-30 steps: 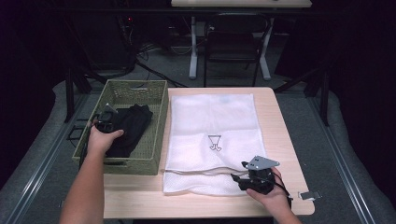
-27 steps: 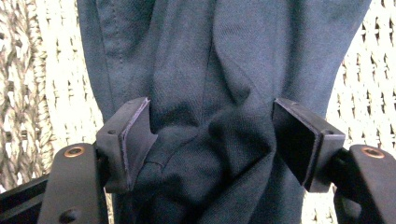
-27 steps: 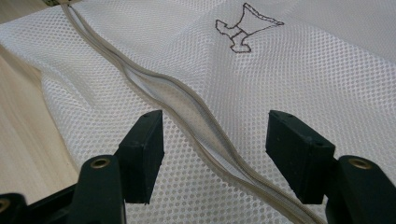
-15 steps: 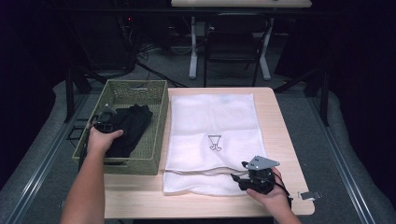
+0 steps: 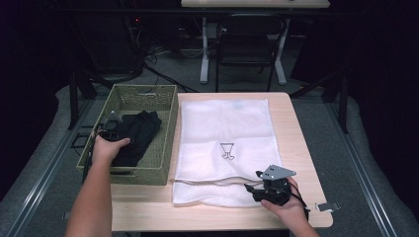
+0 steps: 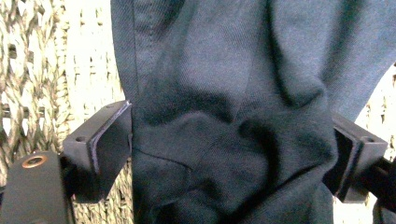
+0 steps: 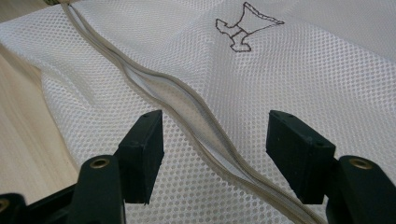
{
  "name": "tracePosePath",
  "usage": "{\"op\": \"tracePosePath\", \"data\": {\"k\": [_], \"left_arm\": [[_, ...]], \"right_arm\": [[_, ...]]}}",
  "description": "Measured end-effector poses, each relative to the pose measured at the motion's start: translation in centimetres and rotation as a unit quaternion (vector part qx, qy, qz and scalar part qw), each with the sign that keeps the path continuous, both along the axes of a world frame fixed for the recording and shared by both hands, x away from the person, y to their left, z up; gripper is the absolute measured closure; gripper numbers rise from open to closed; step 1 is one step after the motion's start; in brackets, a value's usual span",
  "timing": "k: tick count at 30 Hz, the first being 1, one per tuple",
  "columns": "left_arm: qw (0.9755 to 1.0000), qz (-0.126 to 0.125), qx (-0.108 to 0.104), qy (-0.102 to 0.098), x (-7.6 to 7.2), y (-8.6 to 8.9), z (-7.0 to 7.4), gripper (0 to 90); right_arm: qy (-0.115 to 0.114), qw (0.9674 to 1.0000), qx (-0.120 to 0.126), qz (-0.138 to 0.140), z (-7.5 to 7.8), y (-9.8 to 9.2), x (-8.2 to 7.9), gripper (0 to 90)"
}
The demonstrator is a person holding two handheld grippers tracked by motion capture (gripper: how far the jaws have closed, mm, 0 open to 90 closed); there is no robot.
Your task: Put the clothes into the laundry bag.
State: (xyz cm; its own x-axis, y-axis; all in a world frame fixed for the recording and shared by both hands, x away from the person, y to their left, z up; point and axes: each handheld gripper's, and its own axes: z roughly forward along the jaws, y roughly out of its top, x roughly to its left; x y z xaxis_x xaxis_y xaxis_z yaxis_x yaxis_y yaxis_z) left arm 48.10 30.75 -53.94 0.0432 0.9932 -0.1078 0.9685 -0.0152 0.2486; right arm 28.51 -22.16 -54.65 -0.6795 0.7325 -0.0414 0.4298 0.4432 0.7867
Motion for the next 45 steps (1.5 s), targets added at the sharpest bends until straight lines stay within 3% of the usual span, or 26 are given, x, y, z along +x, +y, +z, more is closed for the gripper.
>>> {"op": "tracePosePath", "data": {"k": [6, 17, 32, 45], "left_arm": [[0.9999, 0.005, -0.014, 0.006, 0.1, 0.2, -0.2, 14.8], [0.9993, -0.01, -0.031, 0.018, 0.3, -0.1, -0.5, 16.2], [0.999, -0.037, -0.017, 0.02, 0.4, -0.9, -0.6, 16.6], [0.9988, -0.044, 0.001, 0.022, 0.3, -1.3, -0.9, 15.5]], "right_arm": [[0.0, 1.0, -0.001, 0.001, 0.0, 0.0, 0.0, 36.9], [-0.002, 1.0, 0.0, 0.001, 0.1, 0.0, 0.0, 36.9], [-0.001, 1.0, 0.0, 0.0, 0.0, 0.1, 0.0, 36.9], [-0.002, 1.0, 0.002, 0.001, 0.1, 0.0, 0.0, 36.9]]}}
